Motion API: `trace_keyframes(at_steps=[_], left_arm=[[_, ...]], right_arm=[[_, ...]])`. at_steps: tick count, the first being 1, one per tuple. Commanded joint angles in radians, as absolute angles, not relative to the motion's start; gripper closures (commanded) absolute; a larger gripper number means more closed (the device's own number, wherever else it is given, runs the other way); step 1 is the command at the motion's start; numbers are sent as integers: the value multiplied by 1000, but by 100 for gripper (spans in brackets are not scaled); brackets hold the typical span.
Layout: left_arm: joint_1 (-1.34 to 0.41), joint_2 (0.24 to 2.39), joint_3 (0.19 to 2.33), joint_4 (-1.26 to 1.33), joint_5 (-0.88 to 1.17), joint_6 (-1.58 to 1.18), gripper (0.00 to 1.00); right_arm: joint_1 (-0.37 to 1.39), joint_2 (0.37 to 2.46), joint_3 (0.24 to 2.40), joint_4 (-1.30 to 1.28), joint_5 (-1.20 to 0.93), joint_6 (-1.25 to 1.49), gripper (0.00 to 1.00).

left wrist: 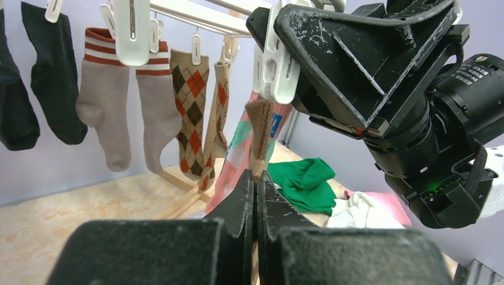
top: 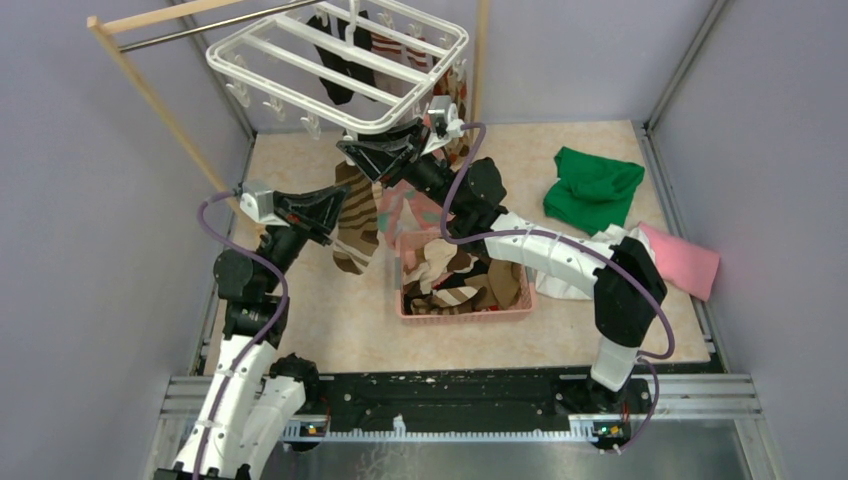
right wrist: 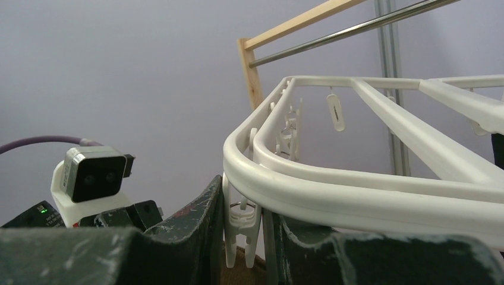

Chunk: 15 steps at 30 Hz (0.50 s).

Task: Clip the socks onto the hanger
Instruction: Open the clamp at the hanger.

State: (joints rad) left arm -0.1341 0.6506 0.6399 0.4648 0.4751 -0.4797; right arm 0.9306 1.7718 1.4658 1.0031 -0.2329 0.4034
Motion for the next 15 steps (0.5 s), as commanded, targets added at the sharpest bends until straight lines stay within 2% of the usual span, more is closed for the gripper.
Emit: trace_keyframes(at_steps=[1,15], left_arm=[[-123,671,687,535,502,-524,100],[-98,703,708,575,589,-593,100]], right_arm=[[924,1733,1484,1037,-258,411,100],[922,1743,1490,1043,-287,402,100]])
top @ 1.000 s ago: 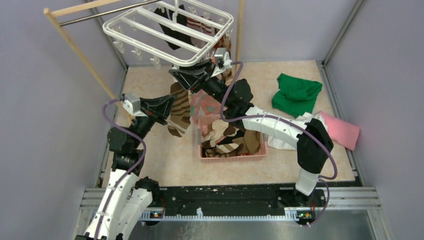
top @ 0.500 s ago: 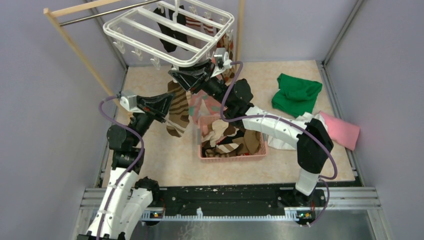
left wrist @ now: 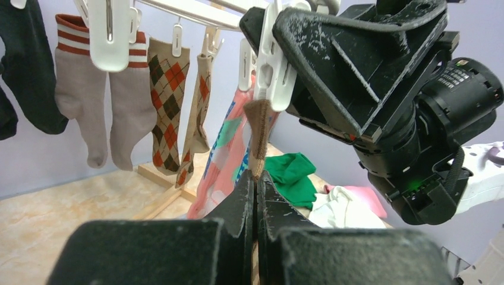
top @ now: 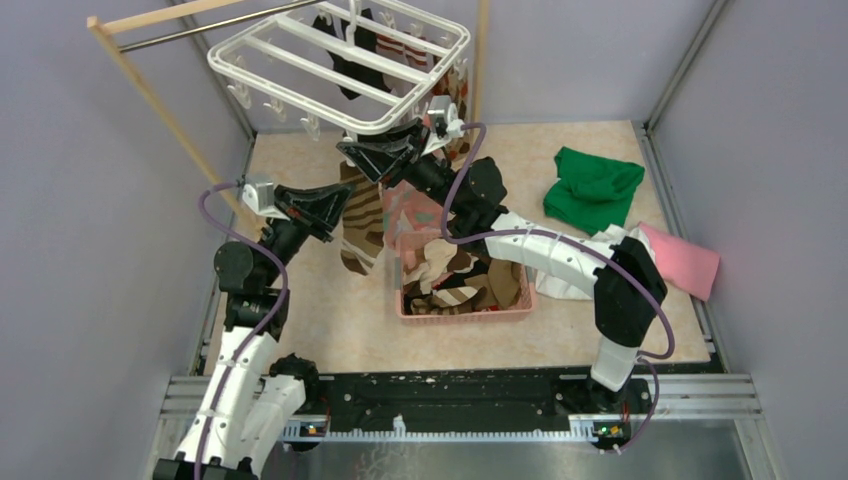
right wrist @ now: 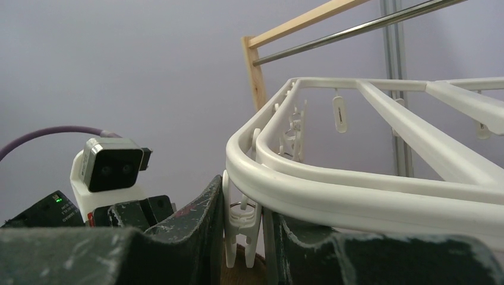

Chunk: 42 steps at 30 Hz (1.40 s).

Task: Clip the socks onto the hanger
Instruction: Open the clamp at the hanger, then clamp the sock onto the hanger.

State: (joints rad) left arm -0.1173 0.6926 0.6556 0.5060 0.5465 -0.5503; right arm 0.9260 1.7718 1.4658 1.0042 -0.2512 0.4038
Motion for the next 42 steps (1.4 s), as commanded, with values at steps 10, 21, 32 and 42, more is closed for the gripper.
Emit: trace_keyframes(at_steps=[10,21,32,42], left_arm=[[16,727,709,666,713,-718,100],[120,793,743,739,965,-800,100],[209,955,772,1039,1240,-976,100],[224,1142,843,1498,1314,-1247,100]], right_arm=[[916,1743,1489,1055,-309,397,100],[910,1743,1493,1079,-343,407,100],[903,1735,1490,1077,-364,418,100],[901,1742,1502,1066,-372,434,100]])
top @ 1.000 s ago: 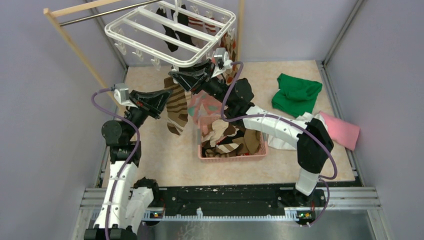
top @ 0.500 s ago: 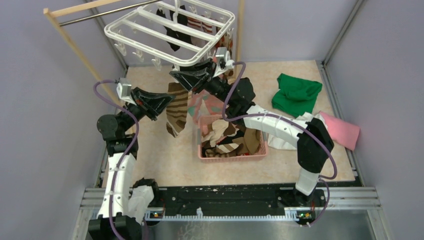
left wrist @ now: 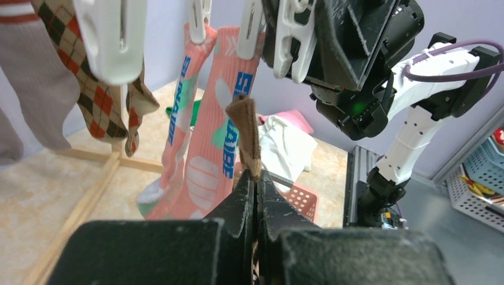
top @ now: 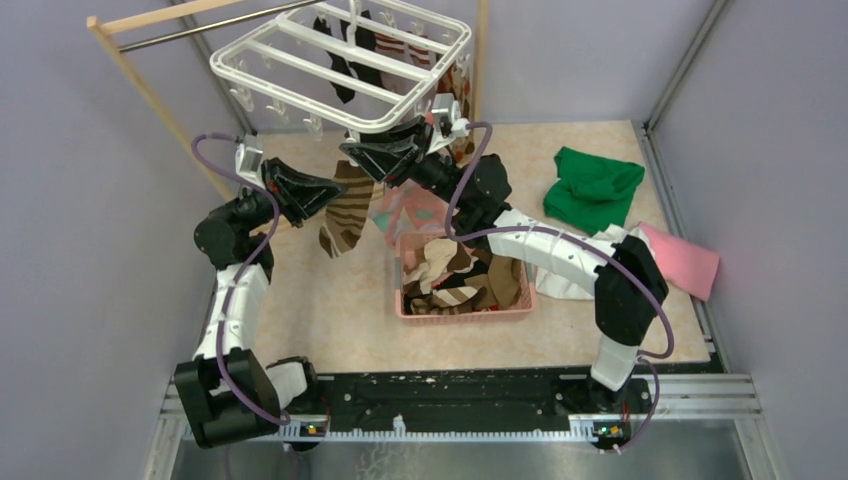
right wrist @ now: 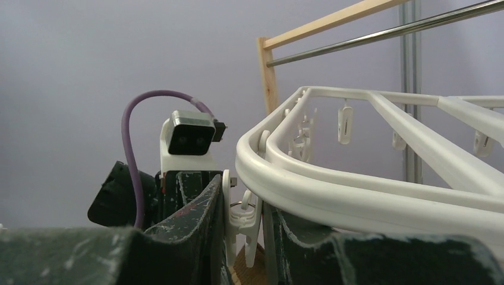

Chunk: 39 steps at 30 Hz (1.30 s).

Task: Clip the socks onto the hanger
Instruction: Clamp the sock onto the hanger.

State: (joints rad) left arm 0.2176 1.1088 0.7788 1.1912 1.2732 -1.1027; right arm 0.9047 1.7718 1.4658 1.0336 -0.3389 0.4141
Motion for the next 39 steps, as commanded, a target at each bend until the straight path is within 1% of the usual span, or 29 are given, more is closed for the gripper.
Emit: trace_keyframes(at_steps=[1,7,9,39], left_arm=[[224,1152,849,1531,1312,-1271,100],[223,1213,862,1758,1292,-1450,100],[224,1230,865,1790,1285,-1481,100],[169,1221,908,1791,1276,-1464,100]], right_arm=[[900,1744,1503,1065,-372,434,100],[900,1752,1514,1064,-375,437,100],[899,1755,1518,1063,-376,438,100],[893,1772,1528,1055,-383,434,100]])
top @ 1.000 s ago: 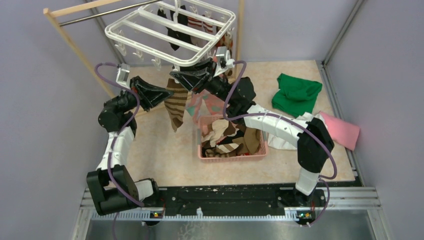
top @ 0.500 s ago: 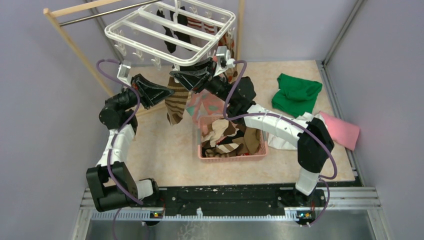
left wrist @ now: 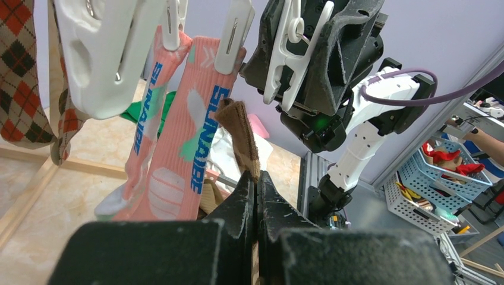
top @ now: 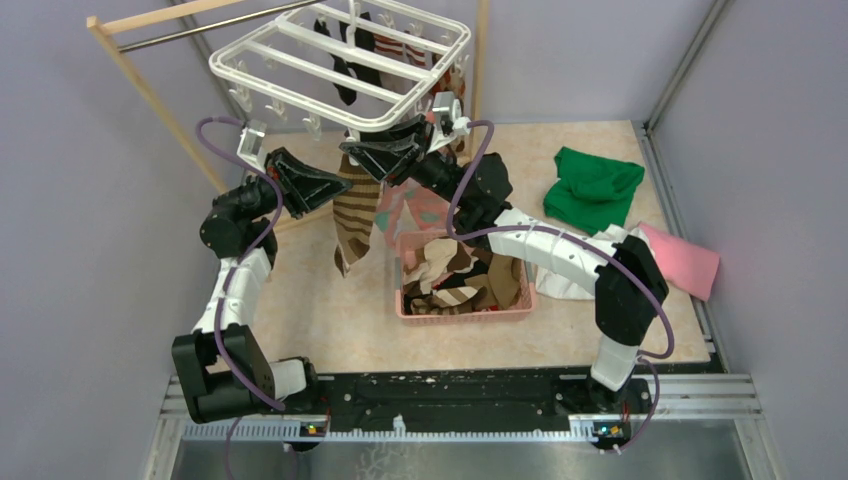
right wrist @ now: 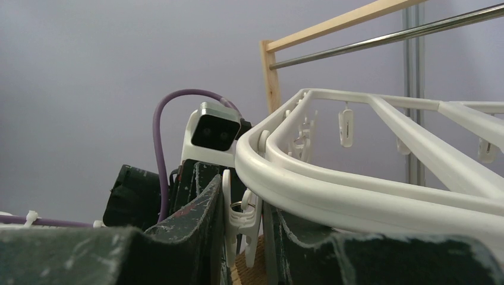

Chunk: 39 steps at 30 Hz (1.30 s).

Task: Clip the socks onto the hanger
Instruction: Clamp the sock onto the hanger.

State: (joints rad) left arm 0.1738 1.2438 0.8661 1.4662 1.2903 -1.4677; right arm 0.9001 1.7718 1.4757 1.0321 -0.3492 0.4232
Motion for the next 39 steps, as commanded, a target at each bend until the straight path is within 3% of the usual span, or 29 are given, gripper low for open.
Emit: trace_keyframes(at_steps=[1,39], left_arm=[[169,1219,909,1791,1277,-1465,100],[164,1170,933,1792,1281,-1486,100]], right_arm=[[892,1772,1528,1055,-384,434,100],[870,1764,1528,1057,-406,443,100]])
